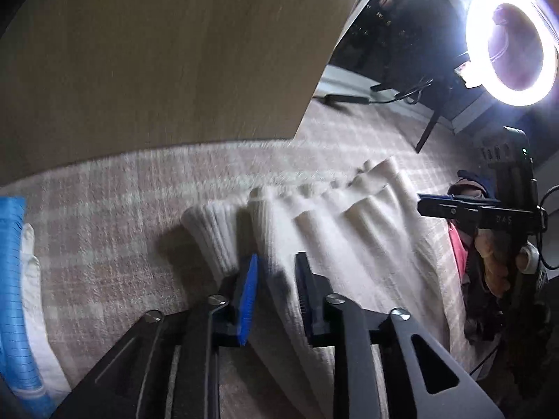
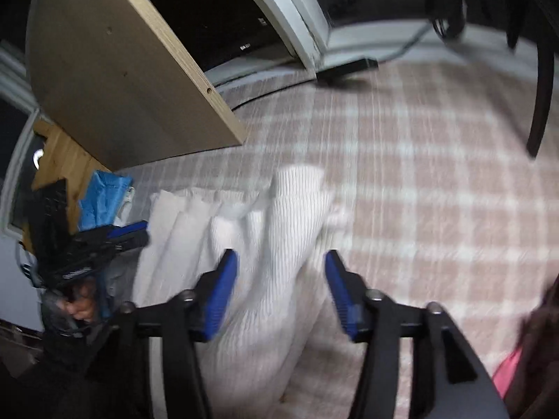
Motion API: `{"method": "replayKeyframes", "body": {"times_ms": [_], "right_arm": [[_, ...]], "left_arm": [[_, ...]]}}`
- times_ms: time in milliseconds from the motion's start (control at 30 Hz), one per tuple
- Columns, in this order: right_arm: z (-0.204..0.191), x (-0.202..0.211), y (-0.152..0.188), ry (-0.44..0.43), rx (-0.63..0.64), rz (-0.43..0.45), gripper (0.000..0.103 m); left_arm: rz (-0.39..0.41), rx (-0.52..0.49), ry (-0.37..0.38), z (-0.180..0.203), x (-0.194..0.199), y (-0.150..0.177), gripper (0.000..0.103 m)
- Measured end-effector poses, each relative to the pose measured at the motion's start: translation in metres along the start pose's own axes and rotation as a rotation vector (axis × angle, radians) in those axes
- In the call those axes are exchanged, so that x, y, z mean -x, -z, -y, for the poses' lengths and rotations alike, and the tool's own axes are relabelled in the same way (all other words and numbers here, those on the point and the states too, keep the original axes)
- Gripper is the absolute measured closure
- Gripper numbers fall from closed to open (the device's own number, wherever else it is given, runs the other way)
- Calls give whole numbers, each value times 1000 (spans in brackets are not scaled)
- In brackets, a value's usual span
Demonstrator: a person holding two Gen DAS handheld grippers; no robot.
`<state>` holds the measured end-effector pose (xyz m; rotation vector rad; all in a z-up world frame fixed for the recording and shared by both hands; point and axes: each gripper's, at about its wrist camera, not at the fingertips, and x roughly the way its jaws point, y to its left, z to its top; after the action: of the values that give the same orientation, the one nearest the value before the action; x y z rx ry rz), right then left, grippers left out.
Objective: Fold clothes
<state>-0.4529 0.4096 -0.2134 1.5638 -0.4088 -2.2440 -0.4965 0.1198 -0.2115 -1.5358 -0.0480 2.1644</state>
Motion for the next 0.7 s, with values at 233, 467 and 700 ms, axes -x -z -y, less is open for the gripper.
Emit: {"method": "replayKeyframes", "body": {"times_ms": [233, 467, 700], "right_arm": [[-4, -12, -2, 136, 63, -31, 49], [0, -24, -13, 188, 114, -40, 33], [9, -34, -23, 24, 103, -44, 41]], "left_arm": [[17, -12, -101, 5, 7, -2, 63], [-55, 1, -151, 2, -25, -24, 48], [-51, -70, -84, 6, -44, -35, 59]]}}
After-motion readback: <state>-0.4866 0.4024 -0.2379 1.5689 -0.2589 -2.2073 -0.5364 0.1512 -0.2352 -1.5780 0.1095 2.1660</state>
